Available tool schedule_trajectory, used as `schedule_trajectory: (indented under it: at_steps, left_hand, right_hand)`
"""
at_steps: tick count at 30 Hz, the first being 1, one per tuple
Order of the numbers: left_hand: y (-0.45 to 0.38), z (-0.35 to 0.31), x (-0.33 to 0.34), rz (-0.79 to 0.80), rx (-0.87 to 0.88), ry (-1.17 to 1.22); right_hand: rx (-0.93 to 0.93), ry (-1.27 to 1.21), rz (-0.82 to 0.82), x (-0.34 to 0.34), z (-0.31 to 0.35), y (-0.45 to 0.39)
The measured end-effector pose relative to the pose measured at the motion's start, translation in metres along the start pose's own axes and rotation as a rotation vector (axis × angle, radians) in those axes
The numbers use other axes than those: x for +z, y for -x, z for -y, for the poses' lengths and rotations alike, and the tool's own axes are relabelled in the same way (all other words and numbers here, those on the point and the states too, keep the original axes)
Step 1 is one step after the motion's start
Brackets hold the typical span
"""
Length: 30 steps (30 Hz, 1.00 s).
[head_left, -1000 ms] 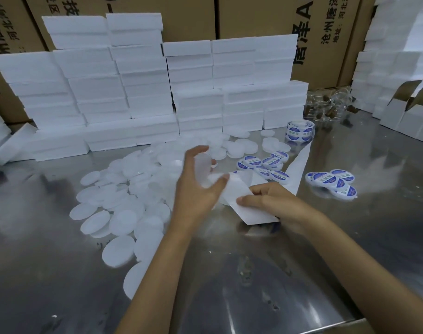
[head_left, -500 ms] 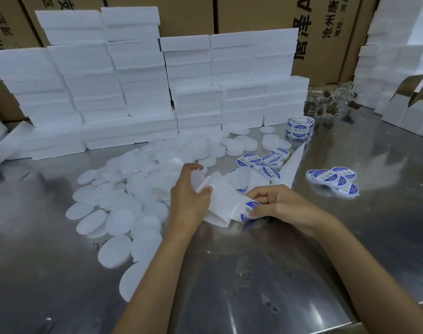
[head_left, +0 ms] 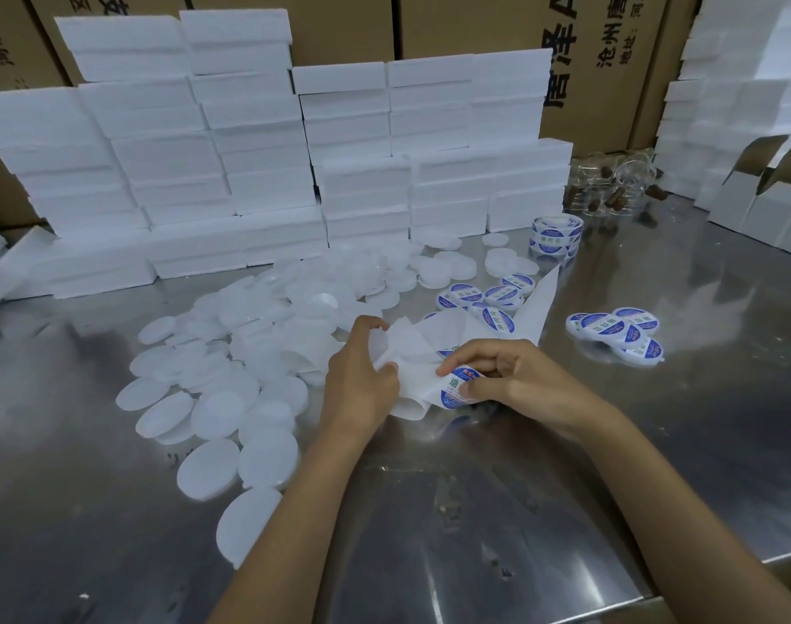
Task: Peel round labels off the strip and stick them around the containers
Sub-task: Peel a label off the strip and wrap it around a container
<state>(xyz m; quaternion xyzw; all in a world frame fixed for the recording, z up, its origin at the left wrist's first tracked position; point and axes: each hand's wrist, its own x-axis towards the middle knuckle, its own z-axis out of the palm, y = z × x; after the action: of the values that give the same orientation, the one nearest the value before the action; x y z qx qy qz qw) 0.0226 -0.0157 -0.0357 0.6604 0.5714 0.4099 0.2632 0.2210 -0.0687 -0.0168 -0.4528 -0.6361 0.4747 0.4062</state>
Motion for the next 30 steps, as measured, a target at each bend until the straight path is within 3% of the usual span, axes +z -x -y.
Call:
schedule_trajectory:
  at_steps: [8,20,30]
  left_hand:
    - [0.0,0.002,-0.003,0.004,-0.001,-0.01]
    - [0.002,-0.001,-0.015,-0.015,-0.008,-0.056]
    - [0.006,-0.031,-0.028,-0.23,0.117,0.347]
  right_hand:
    - [-0.049,0.004,-0.102,-0.002,-0.001,0.001]
    - [-0.115,-0.441,-0.329,-0.026,0.0,0.001]
    - [-0.064,-0.51,-0.396,-0.016,0.003,-0.005]
